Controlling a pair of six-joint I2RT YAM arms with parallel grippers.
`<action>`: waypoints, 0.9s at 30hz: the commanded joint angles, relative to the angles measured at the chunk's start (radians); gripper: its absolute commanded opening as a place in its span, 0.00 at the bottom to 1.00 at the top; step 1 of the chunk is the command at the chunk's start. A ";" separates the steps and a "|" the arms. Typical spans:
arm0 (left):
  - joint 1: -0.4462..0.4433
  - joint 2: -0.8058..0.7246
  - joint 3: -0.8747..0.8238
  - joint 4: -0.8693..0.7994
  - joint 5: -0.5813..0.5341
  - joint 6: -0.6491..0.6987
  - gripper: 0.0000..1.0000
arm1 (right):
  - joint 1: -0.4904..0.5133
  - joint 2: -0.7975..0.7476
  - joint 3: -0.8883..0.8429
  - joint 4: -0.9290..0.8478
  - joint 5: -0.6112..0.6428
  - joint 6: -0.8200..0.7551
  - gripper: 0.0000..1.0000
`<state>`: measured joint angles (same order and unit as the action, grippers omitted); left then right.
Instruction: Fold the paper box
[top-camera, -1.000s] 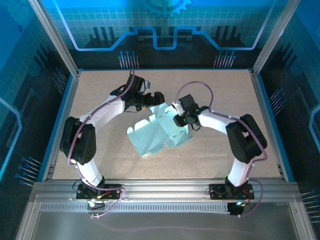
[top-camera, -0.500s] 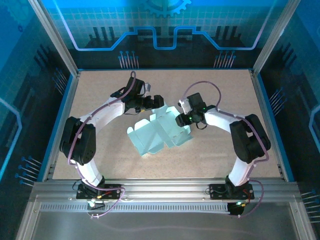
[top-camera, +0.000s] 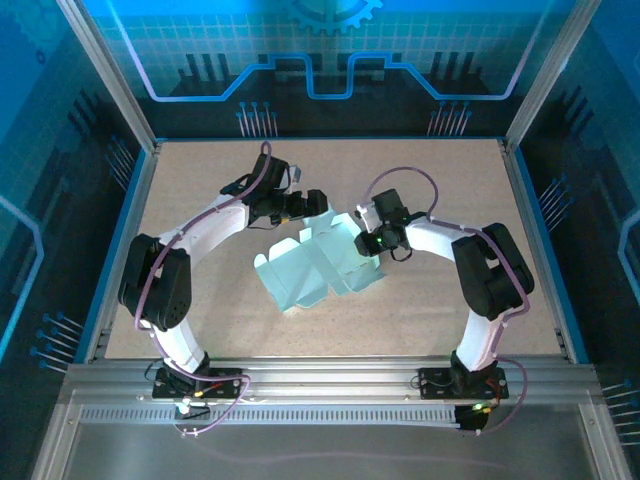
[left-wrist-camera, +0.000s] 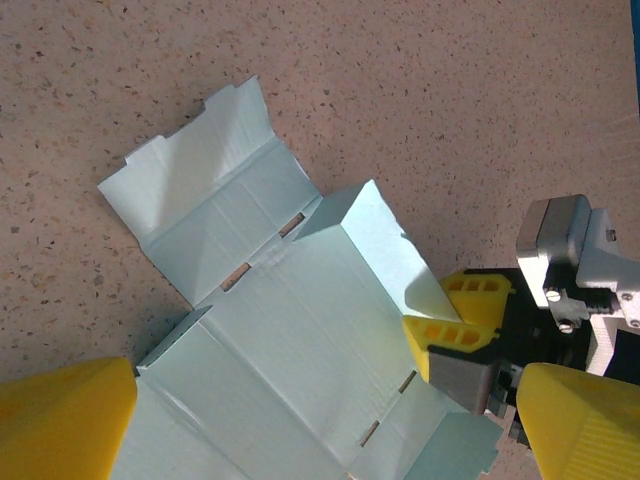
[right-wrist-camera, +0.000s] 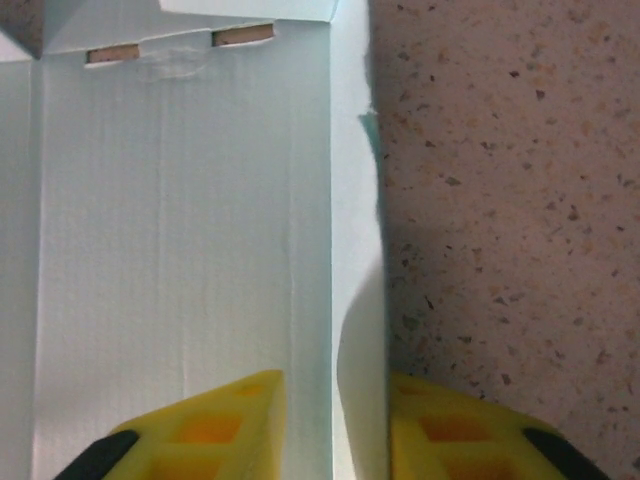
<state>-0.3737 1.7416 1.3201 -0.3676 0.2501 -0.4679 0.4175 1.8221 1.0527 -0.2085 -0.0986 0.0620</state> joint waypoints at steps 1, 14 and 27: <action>0.003 -0.026 -0.002 0.011 0.000 0.023 0.99 | -0.012 0.010 0.020 -0.003 -0.018 -0.001 0.21; 0.004 -0.030 0.000 0.009 -0.002 0.023 0.99 | 0.009 -0.029 0.027 -0.020 0.000 -0.023 0.00; 0.050 -0.072 -0.049 0.036 -0.017 -0.024 0.99 | 0.093 -0.061 0.098 -0.076 0.195 -0.097 0.00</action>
<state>-0.3408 1.7103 1.2919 -0.3561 0.2489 -0.4725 0.4854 1.7901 1.1088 -0.2504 0.0174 0.0105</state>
